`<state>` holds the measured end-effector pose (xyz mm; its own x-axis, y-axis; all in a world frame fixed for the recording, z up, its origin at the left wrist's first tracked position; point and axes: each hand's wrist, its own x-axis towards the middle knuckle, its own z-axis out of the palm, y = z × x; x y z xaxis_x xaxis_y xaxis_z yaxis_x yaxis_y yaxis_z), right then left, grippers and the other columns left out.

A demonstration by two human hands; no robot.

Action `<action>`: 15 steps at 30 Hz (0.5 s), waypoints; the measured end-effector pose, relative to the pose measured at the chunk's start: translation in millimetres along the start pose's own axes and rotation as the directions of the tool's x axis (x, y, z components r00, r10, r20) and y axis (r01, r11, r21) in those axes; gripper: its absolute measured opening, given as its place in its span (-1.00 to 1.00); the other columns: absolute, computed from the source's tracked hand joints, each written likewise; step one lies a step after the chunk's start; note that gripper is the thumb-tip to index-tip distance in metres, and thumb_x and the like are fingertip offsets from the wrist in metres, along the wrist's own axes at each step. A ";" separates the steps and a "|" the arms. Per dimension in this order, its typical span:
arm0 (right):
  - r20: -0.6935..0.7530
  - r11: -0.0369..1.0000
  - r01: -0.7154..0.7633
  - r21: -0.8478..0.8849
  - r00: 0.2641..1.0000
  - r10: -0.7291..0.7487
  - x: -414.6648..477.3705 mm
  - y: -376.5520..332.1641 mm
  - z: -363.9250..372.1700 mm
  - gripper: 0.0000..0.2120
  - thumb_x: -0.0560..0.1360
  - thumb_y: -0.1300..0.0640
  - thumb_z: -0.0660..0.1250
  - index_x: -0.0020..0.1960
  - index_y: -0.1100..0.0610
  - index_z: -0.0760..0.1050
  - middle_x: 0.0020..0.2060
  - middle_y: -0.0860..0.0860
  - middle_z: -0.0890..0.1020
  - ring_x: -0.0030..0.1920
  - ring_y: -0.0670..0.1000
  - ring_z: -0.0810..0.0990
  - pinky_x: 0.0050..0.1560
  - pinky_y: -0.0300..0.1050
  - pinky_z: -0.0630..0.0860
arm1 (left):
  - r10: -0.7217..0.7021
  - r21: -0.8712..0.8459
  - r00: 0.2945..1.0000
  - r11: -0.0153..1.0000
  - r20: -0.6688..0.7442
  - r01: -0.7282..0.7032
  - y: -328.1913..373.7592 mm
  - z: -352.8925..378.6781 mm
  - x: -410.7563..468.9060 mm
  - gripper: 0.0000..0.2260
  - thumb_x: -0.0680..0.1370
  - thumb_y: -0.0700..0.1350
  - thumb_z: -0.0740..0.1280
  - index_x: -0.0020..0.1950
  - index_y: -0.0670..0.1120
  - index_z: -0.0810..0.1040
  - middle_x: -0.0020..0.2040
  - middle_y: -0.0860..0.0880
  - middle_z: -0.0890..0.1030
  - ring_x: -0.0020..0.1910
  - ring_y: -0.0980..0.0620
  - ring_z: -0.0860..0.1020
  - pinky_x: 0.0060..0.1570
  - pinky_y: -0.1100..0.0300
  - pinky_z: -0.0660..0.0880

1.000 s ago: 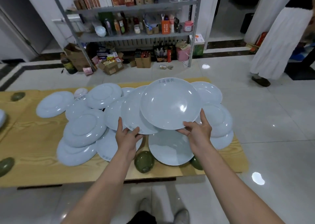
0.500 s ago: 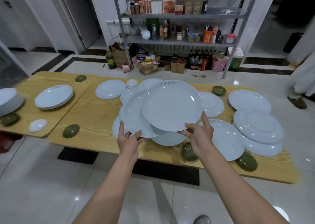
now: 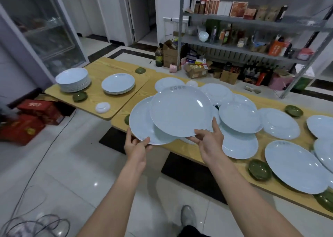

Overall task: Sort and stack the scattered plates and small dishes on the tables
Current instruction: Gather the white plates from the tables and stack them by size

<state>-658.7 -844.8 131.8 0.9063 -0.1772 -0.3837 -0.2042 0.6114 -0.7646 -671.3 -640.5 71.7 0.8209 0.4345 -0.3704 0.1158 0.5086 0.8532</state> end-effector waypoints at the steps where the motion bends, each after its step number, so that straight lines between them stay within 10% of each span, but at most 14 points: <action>1: 0.019 1.000 -0.009 -0.003 1.000 0.009 2.9 6.3 11.2 -0.10 0.40 0.60 0.24 0.58 -0.04 0.17 0.18 0.03 0.56 -0.24 0.14 0.73 -0.25 0.02 0.66 | 0.007 -0.014 1.000 1.000 -0.013 -0.007 5.9 -7.0 7.0 -0.23 0.47 -0.48 0.36 0.52 0.15 0.29 0.29 -0.07 0.57 0.20 -0.05 0.59 -0.04 0.02 0.64; 11: 0.153 0.998 -0.044 -0.049 0.987 0.051 84.3 65.8 131.7 -0.11 0.38 0.58 0.28 0.56 -0.05 0.24 0.28 0.08 0.57 -0.11 0.11 0.72 -0.18 0.06 0.66 | 0.048 -0.091 0.994 0.994 -0.102 -0.057 68.5 -45.1 123.0 -0.26 0.47 -0.51 0.36 0.50 0.11 0.35 0.09 0.10 0.62 0.06 0.01 0.66 -0.14 0.03 0.65; 15: 0.158 0.998 -0.048 -0.046 0.986 0.054 126.1 79.0 179.6 -0.12 0.40 0.56 0.30 0.56 -0.06 0.23 0.33 0.01 0.54 0.04 0.12 0.69 -0.18 0.03 0.66 | 0.005 -0.055 0.991 0.998 -0.130 -0.013 96.9 -49.8 178.1 -0.20 0.48 -0.47 0.38 0.56 0.14 0.23 0.30 -0.08 0.55 0.21 -0.13 0.58 -0.14 0.05 0.66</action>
<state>-494.0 -680.4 116.1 0.9410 -0.0195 -0.3379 -0.2640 0.5827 -0.7686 -541.8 -476.8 70.1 0.7416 0.5305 -0.4106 0.0748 0.5429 0.8365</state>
